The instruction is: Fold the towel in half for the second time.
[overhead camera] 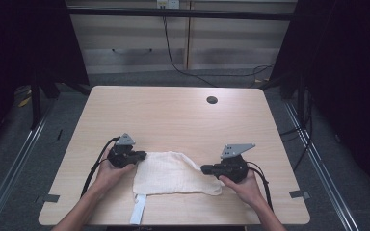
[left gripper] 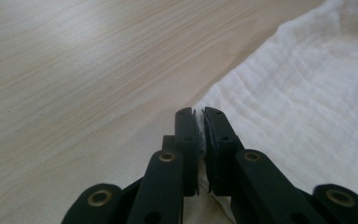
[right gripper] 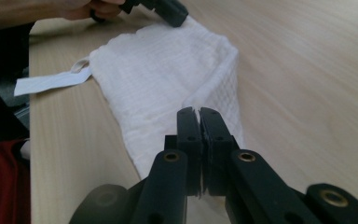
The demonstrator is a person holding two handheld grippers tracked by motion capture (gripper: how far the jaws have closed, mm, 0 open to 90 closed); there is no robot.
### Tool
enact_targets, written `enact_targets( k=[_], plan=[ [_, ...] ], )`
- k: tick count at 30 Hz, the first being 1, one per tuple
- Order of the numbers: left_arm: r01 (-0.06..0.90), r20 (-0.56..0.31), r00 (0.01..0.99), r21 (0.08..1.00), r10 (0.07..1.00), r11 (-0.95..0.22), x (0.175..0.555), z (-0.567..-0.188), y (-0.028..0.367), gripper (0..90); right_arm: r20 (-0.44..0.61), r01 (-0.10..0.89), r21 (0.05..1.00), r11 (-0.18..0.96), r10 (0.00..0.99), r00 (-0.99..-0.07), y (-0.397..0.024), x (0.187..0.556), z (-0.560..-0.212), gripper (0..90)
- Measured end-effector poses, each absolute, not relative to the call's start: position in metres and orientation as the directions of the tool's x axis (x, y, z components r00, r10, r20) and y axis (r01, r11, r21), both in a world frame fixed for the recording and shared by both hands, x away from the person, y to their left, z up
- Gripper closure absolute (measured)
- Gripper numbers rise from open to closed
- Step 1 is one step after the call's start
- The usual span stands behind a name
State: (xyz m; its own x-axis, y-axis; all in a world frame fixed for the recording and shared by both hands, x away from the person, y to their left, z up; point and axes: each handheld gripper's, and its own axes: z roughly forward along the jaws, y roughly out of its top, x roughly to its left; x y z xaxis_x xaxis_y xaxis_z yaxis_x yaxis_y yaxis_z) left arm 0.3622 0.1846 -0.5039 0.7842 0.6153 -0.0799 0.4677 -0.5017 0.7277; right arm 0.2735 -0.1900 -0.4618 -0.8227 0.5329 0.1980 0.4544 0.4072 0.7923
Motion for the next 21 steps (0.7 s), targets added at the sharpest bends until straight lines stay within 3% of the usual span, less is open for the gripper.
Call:
enact_targets(
  k=[13,16,21],
  plan=[
    [0.488,-0.084,0.764,0.724,0.639,-0.488,0.362,-0.504,0.183,84.9,0.241,0.485,0.711,0.509,0.471,-0.848,-0.179,0.248,-0.487,87.3],
    [0.486,-0.081,0.767,0.722,0.636,-0.493,0.363,-0.503,0.183,84.9,0.227,0.476,0.665,0.576,0.451,-0.863,-0.175,0.246,-0.494,87.2],
    [0.486,-0.092,0.763,0.734,0.640,-0.475,0.363,-0.500,0.182,84.8,0.260,0.508,0.655,0.559,0.464,-0.847,-0.175,0.251,-0.497,87.5]
  ],
)
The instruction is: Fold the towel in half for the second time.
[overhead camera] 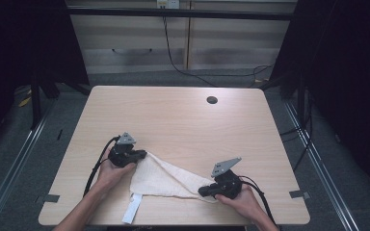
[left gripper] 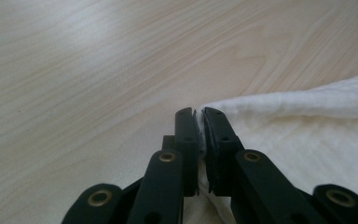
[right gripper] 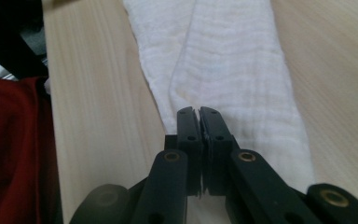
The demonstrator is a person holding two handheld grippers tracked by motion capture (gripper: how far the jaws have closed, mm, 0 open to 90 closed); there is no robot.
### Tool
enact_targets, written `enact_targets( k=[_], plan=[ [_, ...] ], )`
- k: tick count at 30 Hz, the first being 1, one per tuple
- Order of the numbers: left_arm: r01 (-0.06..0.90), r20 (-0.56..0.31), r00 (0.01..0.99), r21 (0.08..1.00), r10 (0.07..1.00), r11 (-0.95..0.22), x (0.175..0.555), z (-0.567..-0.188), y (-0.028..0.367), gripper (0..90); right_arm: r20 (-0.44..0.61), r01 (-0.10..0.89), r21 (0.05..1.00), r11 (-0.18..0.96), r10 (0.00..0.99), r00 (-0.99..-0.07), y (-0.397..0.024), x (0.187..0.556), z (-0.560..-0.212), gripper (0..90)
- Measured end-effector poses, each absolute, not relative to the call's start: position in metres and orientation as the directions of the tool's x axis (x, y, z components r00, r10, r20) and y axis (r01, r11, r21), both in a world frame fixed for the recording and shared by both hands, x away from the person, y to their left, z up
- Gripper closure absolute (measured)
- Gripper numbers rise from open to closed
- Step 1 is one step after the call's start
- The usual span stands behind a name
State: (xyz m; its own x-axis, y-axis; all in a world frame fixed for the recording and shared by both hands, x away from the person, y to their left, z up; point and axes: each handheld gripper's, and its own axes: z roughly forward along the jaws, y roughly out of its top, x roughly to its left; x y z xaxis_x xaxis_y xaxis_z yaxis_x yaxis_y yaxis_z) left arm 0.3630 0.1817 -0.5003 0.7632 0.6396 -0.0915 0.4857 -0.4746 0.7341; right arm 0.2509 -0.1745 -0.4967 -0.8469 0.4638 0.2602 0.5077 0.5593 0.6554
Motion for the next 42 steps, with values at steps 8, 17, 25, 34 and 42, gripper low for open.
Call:
enact_targets(
  k=[8,17,25,34,42],
  plan=[
    [0.404,-0.107,0.776,0.841,0.622,-0.360,0.355,-0.462,0.182,84.8,0.207,0.528,0.645,0.553,0.538,-0.817,-0.177,0.266,-0.494,87.6],
    [0.310,-0.045,0.845,0.853,0.533,-0.420,0.334,-0.447,0.158,84.7,0.160,0.567,0.643,0.515,0.634,-0.757,-0.182,0.292,-0.494,87.7],
    [0.281,-0.011,0.881,0.815,0.473,-0.506,0.303,-0.461,0.163,84.7,0.153,0.569,0.656,0.496,0.650,-0.744,-0.182,0.290,-0.495,87.7],
    [0.305,-0.033,0.905,0.744,0.424,-0.594,0.285,-0.489,0.167,84.6,0.138,0.563,0.663,0.493,0.659,-0.739,-0.181,0.287,-0.495,87.6],
    [0.299,-0.010,0.905,0.727,0.426,-0.618,0.279,-0.499,0.167,84.6,0.085,0.560,0.670,0.487,0.699,-0.710,-0.189,0.278,-0.494,87.4]
  ],
)
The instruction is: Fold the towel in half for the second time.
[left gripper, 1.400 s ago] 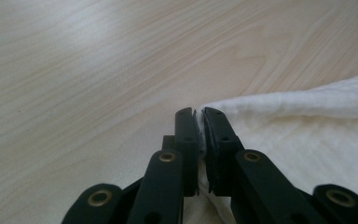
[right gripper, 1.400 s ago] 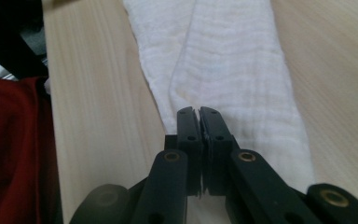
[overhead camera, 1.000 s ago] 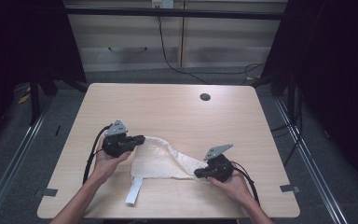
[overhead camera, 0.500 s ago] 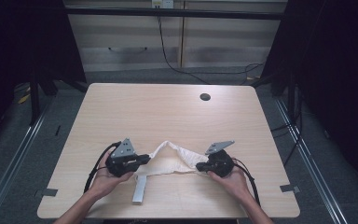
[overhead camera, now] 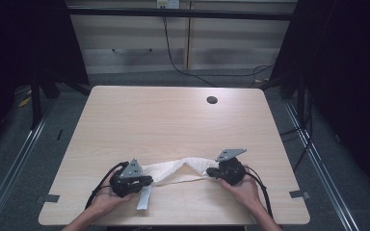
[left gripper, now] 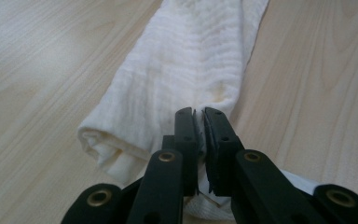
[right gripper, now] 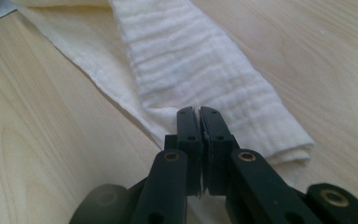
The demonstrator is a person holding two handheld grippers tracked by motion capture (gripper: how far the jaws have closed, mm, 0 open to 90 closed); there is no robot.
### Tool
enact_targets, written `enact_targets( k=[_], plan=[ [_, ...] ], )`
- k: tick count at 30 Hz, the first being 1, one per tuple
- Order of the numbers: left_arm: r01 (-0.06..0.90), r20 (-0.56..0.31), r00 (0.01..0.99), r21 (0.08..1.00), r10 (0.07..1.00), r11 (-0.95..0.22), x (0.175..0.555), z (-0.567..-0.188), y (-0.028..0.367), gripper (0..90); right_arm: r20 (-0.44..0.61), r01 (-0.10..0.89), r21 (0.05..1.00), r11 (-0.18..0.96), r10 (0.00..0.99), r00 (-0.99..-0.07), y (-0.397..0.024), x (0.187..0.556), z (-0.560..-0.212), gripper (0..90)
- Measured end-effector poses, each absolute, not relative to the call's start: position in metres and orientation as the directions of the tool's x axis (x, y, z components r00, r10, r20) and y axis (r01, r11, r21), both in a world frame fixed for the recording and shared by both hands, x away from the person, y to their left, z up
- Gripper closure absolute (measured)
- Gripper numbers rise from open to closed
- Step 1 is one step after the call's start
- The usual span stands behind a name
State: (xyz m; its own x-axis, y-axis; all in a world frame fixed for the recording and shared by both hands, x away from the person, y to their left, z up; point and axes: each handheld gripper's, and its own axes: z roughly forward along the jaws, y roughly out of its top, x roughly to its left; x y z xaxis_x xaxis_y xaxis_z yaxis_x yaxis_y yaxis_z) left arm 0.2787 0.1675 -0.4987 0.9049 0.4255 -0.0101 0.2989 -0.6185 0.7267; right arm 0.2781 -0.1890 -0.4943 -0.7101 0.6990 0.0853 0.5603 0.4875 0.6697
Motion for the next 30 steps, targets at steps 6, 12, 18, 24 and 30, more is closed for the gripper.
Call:
enact_targets(
  k=[6,12,18,24,30],
  plan=[
    [0.299,-0.010,0.902,0.734,0.432,-0.609,0.278,-0.500,0.168,84.7,0.060,0.563,0.675,0.476,0.726,-0.685,-0.203,0.268,-0.494,87.4],
    [0.312,-0.018,0.896,0.738,0.444,-0.599,0.282,-0.501,0.166,84.8,0.071,0.584,0.680,0.444,0.752,-0.655,-0.220,0.255,-0.495,87.5],
    [0.329,-0.031,0.885,0.747,0.464,-0.578,0.290,-0.503,0.167,84.8,0.100,0.589,0.694,0.415,0.754,-0.649,-0.223,0.259,-0.497,87.5],
    [0.333,-0.025,0.871,0.764,0.491,-0.552,0.302,-0.506,0.171,84.8,0.134,0.593,0.709,0.381,0.753,-0.644,-0.223,0.269,-0.501,87.5],
    [0.344,-0.021,0.855,0.771,0.518,-0.536,0.312,-0.507,0.174,84.8,0.127,0.584,0.717,0.382,0.752,-0.647,-0.222,0.278,-0.502,87.4]
  ],
)
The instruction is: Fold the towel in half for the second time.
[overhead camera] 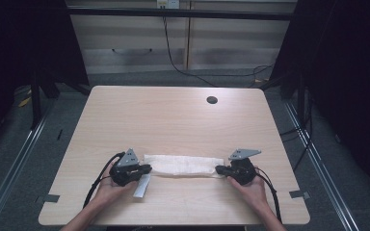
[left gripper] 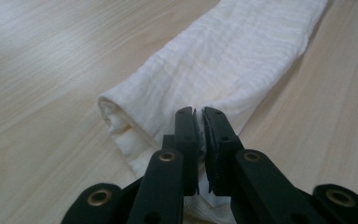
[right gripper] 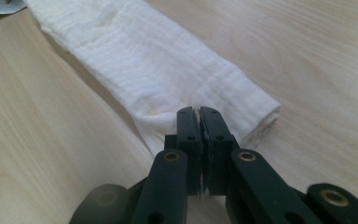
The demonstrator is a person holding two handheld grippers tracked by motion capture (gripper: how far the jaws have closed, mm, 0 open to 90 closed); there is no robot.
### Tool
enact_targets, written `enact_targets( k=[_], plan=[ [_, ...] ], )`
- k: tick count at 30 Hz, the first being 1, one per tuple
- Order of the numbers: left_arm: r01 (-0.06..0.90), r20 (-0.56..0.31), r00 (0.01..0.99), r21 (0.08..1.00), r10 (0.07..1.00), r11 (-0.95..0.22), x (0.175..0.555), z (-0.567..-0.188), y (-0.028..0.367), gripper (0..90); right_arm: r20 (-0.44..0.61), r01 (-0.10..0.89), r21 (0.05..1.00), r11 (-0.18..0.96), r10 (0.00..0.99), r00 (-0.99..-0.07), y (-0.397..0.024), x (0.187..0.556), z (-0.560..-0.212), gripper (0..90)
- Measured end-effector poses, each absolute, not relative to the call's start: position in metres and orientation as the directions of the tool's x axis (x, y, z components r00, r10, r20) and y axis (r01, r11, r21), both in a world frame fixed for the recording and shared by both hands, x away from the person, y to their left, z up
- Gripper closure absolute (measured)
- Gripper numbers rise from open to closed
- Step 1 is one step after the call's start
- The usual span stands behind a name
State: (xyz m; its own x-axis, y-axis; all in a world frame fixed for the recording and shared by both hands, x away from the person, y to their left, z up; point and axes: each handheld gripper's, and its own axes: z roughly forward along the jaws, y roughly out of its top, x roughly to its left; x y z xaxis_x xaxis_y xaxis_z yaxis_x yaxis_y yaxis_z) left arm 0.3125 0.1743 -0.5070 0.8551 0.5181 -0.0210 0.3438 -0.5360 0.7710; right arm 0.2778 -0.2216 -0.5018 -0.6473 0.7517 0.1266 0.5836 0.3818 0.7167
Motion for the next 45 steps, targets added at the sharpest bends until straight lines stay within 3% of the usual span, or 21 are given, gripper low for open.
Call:
enact_targets(
  k=[12,17,24,31,45],
  plan=[
    [0.385,-0.064,0.835,0.778,0.547,-0.497,0.323,-0.507,0.184,81.9,0.112,0.580,0.723,0.376,0.765,-0.634,-0.215,0.292,-0.502,83.8],
    [0.395,-0.098,0.840,0.785,0.533,-0.477,0.318,-0.499,0.186,71.6,0.129,0.579,0.731,0.361,0.761,-0.636,-0.215,0.288,-0.499,73.8],
    [0.378,-0.096,0.839,0.811,0.536,-0.446,0.302,-0.480,0.197,54.8,0.164,0.563,0.760,0.324,0.743,-0.649,-0.224,0.272,-0.483,67.1],
    [0.421,-0.130,0.806,0.812,0.578,-0.404,0.295,-0.469,0.212,37.3,0.179,0.544,0.799,0.257,0.762,-0.622,-0.244,0.253,-0.468,59.8],
    [0.489,-0.184,0.736,0.810,0.652,-0.324,0.291,-0.468,0.257,21.3,0.187,0.519,0.839,0.162,0.811,-0.554,-0.275,0.233,-0.458,41.0]
  ],
)
